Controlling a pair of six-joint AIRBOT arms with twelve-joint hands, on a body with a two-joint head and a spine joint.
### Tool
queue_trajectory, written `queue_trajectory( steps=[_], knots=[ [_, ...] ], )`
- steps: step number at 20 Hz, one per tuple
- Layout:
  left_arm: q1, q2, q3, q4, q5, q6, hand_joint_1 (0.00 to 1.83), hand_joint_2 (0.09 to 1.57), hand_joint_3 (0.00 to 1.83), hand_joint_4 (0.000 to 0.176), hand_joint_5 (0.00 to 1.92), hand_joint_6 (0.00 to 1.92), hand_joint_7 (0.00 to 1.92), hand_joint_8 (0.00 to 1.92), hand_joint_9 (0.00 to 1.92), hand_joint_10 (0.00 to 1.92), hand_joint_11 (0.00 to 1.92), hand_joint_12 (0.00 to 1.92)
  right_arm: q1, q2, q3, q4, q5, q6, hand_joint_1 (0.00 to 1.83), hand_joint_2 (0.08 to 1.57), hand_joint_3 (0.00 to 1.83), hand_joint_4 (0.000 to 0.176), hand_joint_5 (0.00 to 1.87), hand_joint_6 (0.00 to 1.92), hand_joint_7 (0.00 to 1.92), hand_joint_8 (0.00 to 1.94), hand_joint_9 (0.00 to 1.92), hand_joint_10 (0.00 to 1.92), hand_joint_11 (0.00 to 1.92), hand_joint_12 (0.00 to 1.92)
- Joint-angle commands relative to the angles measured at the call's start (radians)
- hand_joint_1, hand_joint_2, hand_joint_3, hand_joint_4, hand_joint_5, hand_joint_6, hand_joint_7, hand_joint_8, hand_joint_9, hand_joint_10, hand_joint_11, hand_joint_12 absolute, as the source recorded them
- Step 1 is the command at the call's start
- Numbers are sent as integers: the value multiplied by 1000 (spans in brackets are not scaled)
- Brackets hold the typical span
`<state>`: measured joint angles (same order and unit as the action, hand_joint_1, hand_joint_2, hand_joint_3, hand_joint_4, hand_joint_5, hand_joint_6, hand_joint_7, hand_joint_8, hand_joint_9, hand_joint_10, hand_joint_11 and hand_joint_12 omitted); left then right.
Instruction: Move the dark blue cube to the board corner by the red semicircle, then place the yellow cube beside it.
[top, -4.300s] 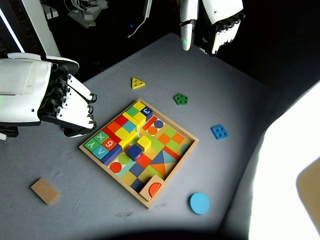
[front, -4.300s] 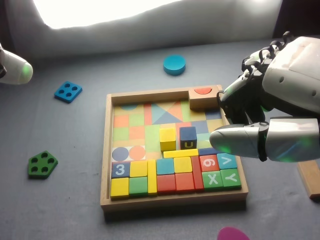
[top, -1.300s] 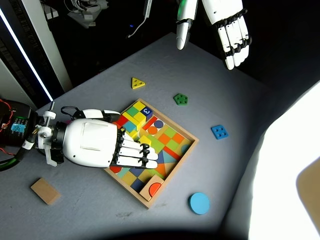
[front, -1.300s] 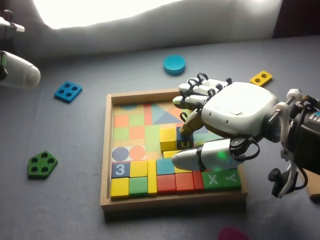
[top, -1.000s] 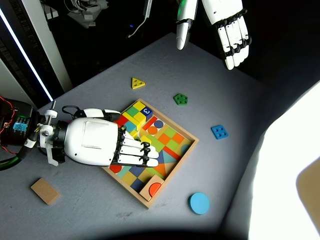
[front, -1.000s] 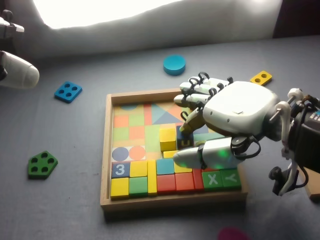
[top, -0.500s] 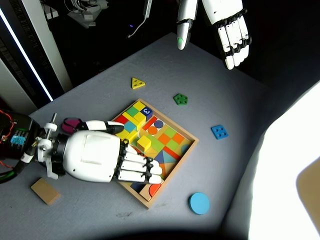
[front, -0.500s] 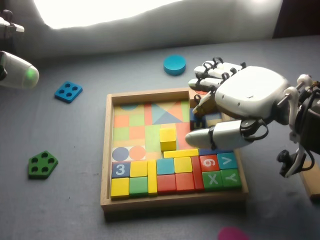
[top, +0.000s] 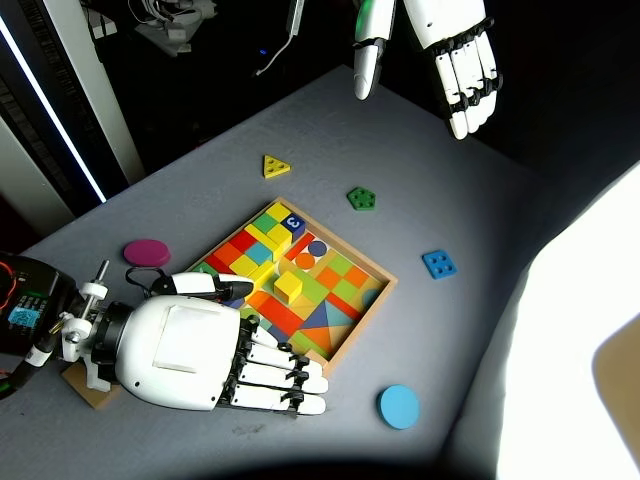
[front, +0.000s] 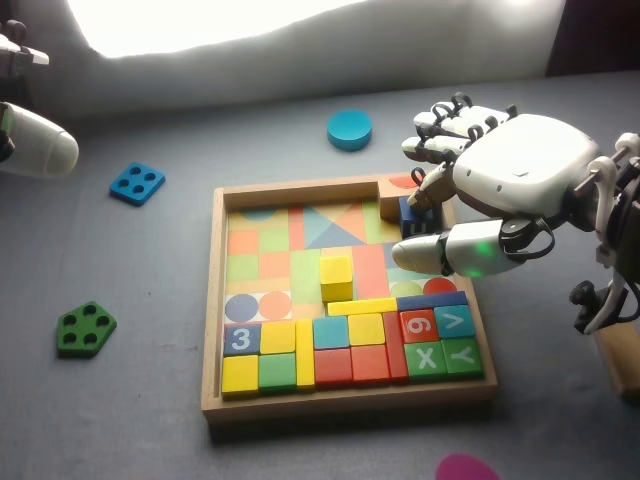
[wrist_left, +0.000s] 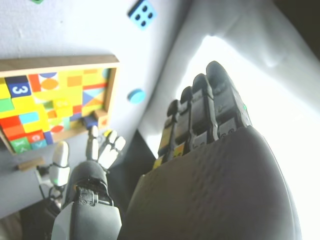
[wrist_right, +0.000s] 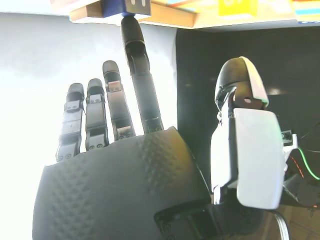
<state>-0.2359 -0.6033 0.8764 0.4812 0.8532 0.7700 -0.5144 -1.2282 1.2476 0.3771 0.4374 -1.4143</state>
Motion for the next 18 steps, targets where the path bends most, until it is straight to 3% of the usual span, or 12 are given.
queue_trajectory(
  steps=[1, 8, 12, 18],
  knots=[
    [-14, 3, -1, 36, -77, 3, 0, 1113, 1, 0, 3, 1, 50, 2, 59, 1, 0, 303, -7, 7, 12, -1, 39, -13, 0, 1109, 9, 0, 808, 19, 199, 6, 0, 0, 0, 0],
    [-14, 3, -1, 36, -76, 3, 0, 1113, 0, 0, 1, 0, 47, 4, 59, 5, 0, 264, -13, 34, 12, -1, 34, -12, 0, 1127, 14, 0, 809, 16, 194, 3, 0, 0, 0, 0],
    [-14, 3, -1, 36, -72, 3, 0, 1109, 0, 0, 14, 4, 73, 6, 83, 8, 0, 354, -17, 46, 11, 0, 34, -11, 0, 1124, 10, 0, 807, 14, 204, 5, 0, 0, 0, 0],
    [-14, 3, -1, 36, -70, 5, 0, 1112, 0, 0, 0, 0, 49, 0, 60, 0, 0, 265, 0, 49, 10, -1, 96, -17, 0, 1132, 12, 0, 794, 6, 193, 2, 0, 0, 0, 0]
  ],
)
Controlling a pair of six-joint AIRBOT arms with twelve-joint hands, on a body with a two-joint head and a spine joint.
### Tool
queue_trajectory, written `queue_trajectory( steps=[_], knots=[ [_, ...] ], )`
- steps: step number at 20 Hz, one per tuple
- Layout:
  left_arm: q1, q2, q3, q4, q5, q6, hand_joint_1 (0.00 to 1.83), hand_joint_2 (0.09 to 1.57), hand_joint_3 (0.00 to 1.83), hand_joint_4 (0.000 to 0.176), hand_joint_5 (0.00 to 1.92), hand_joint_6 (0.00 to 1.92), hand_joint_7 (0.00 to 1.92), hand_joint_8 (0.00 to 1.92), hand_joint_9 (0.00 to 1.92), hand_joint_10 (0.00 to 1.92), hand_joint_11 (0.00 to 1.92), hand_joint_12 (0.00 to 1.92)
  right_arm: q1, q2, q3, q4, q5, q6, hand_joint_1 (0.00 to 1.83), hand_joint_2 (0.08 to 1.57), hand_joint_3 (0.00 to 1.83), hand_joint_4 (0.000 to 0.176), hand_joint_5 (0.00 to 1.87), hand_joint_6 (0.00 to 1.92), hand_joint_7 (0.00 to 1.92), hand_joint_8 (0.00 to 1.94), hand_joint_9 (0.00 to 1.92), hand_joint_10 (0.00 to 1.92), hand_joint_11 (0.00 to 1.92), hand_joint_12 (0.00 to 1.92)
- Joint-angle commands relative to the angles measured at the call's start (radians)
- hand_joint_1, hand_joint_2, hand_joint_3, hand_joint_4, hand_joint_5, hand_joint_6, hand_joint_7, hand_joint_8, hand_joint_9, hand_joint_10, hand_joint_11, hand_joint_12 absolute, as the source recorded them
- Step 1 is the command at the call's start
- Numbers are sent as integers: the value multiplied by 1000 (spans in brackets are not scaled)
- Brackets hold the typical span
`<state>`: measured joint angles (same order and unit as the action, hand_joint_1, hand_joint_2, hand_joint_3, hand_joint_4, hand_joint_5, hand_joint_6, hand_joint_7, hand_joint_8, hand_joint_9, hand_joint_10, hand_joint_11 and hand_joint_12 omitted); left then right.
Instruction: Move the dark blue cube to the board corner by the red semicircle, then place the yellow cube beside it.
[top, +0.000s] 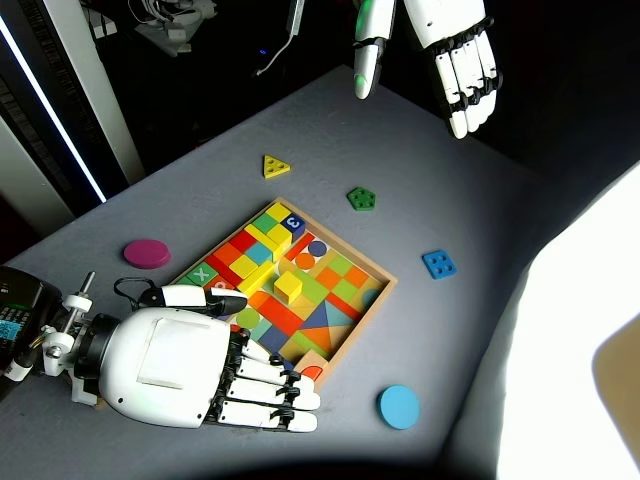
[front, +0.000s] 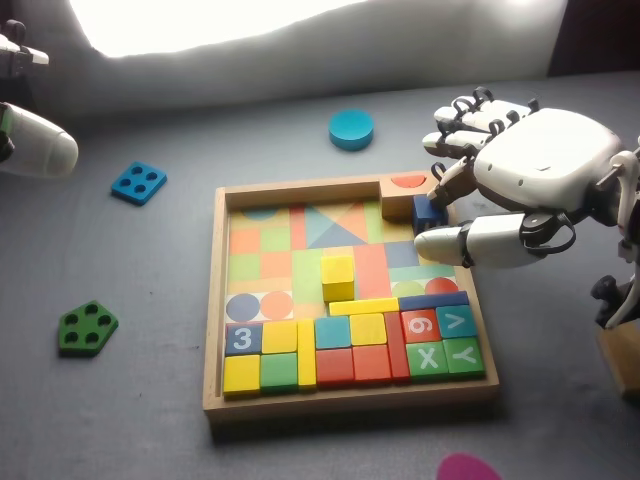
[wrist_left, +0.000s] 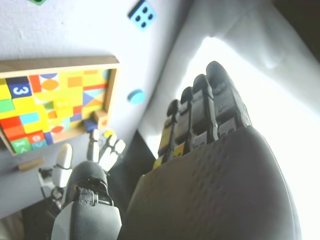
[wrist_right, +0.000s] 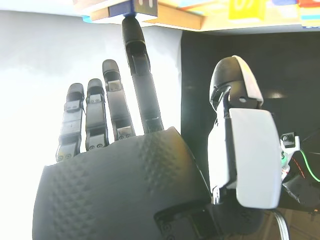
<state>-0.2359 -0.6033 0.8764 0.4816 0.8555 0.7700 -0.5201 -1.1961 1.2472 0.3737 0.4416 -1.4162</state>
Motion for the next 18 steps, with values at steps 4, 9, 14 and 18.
queue_trajectory(
  steps=[4, 9, 14, 18],
  knots=[
    [-14, 3, -1, 36, -72, 6, 0, 1113, 1, 0, 14, 4, 65, 6, 79, 6, 0, 302, 29, 19, 11, 2, 138, -15, 0, 1148, 16, 0, 810, 12, 202, 4, 0, 0, 0, 0],
    [-14, 3, -1, 36, -72, 6, 0, 1117, 1, 0, 6, 0, 53, 0, 64, 1, 0, 247, 57, 21, 11, 2, 156, -6, 0, 1132, 6, 0, 812, 12, 208, 6, 0, 0, 0, 0],
    [-14, 3, -1, 36, -72, 6, 0, 1116, 1, 0, 14, 4, 57, 3, 62, 4, 0, 245, 91, 32, -11, 2, 117, 35, 0, 1147, 11, 0, 815, 11, 221, 8, 2, 1, 0, 0],
    [-14, 3, -1, 36, -72, 6, 0, 1110, 0, 0, 13, 3, 57, 5, 64, 6, 0, 248, 110, 62, -82, -26, 94, 58, 0, 1140, 7, 0, 824, 14, 231, 10, 11, 4, 0, 0]
  ],
)
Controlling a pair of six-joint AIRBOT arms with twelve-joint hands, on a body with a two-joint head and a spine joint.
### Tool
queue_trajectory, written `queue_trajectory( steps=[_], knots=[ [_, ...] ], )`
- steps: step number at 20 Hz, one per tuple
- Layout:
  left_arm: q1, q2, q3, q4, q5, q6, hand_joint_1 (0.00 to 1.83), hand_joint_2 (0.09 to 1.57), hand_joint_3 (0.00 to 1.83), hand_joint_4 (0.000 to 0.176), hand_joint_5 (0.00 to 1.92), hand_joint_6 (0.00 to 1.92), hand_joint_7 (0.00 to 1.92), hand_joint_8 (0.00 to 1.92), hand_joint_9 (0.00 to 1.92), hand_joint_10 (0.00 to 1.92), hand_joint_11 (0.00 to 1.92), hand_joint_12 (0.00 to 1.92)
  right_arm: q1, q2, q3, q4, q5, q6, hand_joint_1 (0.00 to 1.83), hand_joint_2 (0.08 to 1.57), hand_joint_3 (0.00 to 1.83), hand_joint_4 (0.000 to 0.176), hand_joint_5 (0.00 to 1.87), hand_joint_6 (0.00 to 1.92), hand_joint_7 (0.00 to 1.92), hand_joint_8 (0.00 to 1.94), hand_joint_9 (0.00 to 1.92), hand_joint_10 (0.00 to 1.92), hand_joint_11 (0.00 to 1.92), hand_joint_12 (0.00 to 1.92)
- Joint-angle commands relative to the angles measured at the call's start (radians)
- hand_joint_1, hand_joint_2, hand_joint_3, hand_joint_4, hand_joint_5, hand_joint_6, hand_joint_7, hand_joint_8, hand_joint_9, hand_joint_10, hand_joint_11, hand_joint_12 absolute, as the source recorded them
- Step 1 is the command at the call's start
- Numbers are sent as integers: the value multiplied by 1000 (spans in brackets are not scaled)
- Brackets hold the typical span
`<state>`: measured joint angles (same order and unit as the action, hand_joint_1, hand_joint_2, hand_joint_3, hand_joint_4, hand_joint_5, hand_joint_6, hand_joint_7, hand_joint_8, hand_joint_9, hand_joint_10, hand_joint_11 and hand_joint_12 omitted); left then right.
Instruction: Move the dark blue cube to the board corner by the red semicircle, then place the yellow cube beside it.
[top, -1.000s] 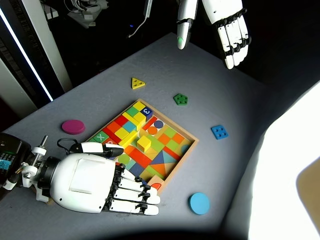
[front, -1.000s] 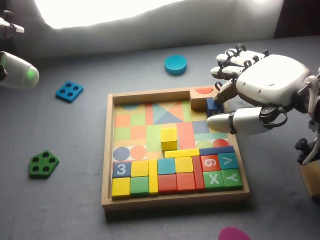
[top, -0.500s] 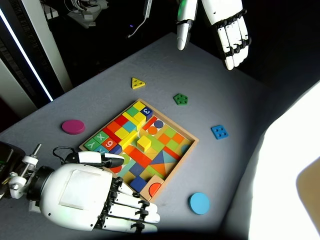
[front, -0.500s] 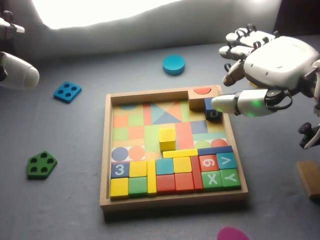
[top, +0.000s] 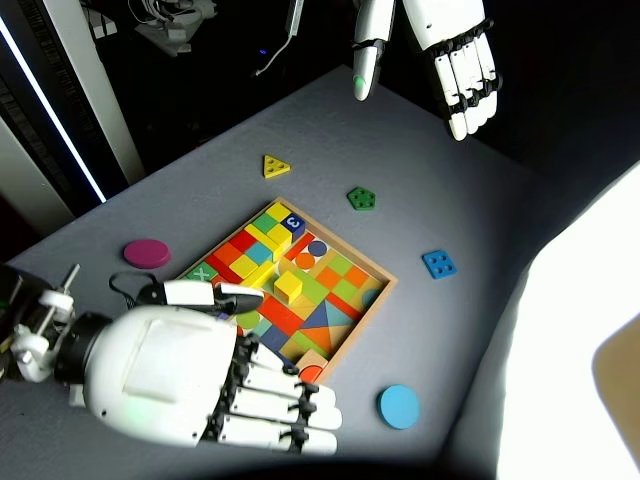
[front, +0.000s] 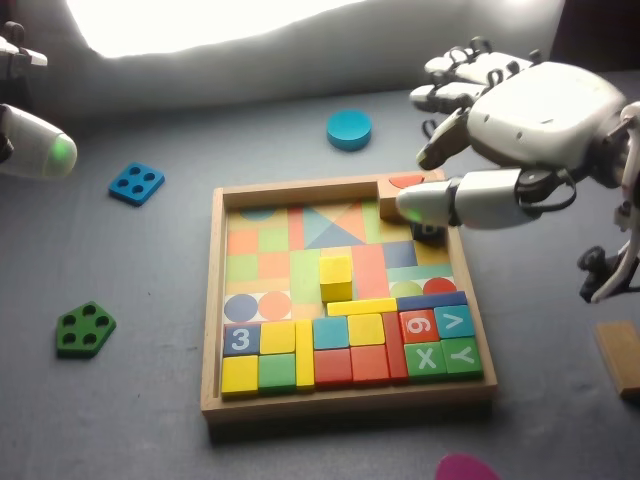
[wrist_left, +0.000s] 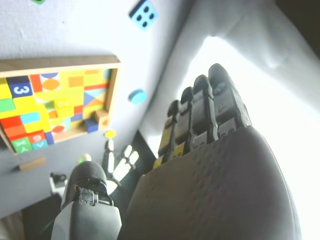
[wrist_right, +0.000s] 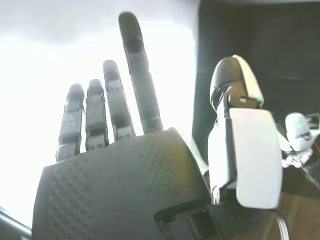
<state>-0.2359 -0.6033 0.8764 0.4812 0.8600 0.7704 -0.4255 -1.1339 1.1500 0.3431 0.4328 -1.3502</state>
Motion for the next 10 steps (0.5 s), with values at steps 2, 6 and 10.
queue_trajectory(
  steps=[2, 6, 10],
  knots=[
    [-14, 3, -1, 36, -77, 5, 0, 1112, 0, 0, 8, 0, 60, 3, 65, 4, 0, 223, 17, 22, -36, -46, 104, 32, 0, 1146, 9, 0, 822, 12, 227, 7, 7, 3, 0, 0],
    [-14, 3, -1, 37, -77, 6, 0, 1107, 0, 0, 17, 1, 65, 1, 66, 1, 0, 234, 25, 33, -100, -59, 75, 34, 0, 1139, 4, 0, 826, 12, 216, 1, 0, 0, 0, 0],
    [-14, 3, 0, 37, -77, 6, 0, 1106, 0, 0, 6, 2, 62, 2, 62, 3, 0, 208, 12, -16, -97, -60, 49, 30, 0, 1147, 7, 0, 824, 11, 223, 3, 1, 0, 0, 0]
  ],
)
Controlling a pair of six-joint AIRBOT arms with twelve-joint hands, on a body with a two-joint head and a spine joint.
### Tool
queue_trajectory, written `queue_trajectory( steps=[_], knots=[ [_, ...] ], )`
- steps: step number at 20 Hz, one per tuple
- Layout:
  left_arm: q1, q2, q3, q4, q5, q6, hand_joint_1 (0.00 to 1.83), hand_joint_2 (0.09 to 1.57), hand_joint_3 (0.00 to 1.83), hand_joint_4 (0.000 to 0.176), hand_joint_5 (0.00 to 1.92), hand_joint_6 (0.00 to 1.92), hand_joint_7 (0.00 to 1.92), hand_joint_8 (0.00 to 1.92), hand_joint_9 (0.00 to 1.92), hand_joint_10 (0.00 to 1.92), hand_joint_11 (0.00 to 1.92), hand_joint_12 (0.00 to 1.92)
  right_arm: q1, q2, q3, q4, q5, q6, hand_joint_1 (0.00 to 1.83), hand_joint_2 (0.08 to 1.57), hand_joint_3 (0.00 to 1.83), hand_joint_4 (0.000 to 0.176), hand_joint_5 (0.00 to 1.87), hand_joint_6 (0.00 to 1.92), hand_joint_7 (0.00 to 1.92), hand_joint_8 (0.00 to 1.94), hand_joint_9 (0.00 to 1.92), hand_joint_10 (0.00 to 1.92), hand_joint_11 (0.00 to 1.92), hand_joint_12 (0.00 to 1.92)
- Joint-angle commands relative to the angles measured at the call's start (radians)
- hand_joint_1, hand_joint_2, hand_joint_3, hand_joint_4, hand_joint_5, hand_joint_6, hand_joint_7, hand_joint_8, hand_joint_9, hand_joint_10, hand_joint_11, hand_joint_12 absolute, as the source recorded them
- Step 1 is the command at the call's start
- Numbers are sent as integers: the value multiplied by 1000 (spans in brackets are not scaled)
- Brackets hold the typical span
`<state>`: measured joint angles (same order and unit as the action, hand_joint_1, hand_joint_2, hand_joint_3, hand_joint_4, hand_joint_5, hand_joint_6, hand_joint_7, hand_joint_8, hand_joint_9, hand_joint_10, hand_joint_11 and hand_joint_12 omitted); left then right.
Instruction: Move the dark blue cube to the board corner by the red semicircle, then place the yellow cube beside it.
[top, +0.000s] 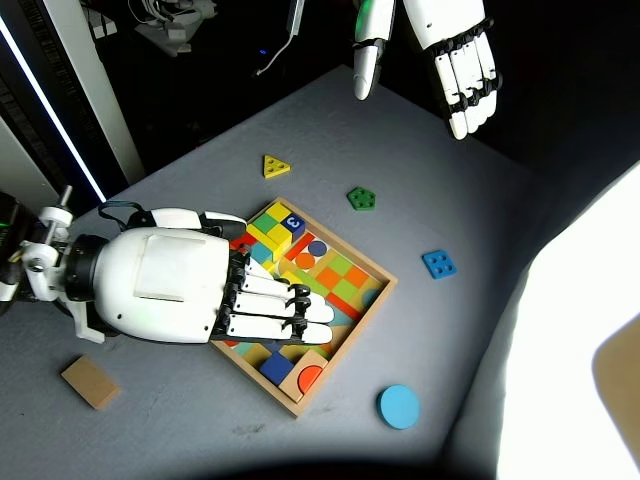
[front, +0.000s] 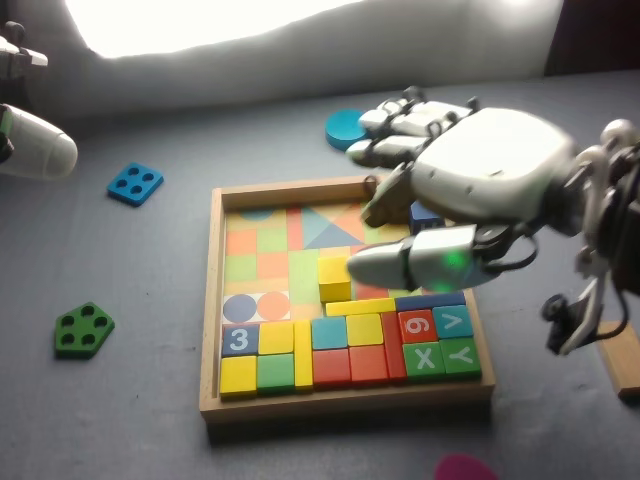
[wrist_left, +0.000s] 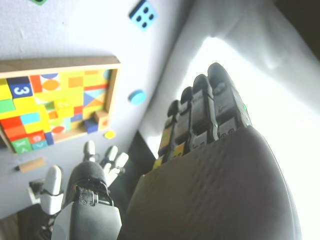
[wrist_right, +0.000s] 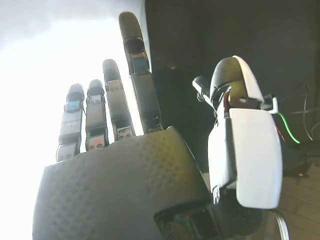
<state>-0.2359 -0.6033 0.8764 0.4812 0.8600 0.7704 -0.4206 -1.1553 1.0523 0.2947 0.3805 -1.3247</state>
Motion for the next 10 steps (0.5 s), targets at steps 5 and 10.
queue_trajectory(
  steps=[5, 10],
  knots=[
    [-14, 3, 0, 37, -77, 6, 0, 1111, 1, 0, 26, 6, 78, 3, 79, 5, 0, 246, -17, -48, 10, -12, 102, -15, 0, 1143, 4, 0, 834, 13, 218, 3, 0, 0, 0, 0],
    [-14, 3, 0, 37, -77, 6, 0, 1115, 3, 0, 13, 5, 77, 6, 69, 6, 0, 214, -23, -87, 45, -12, 103, -14, 0, 1147, 5, 0, 839, 13, 235, 8, 6, 2, 0, 0]
  ],
)
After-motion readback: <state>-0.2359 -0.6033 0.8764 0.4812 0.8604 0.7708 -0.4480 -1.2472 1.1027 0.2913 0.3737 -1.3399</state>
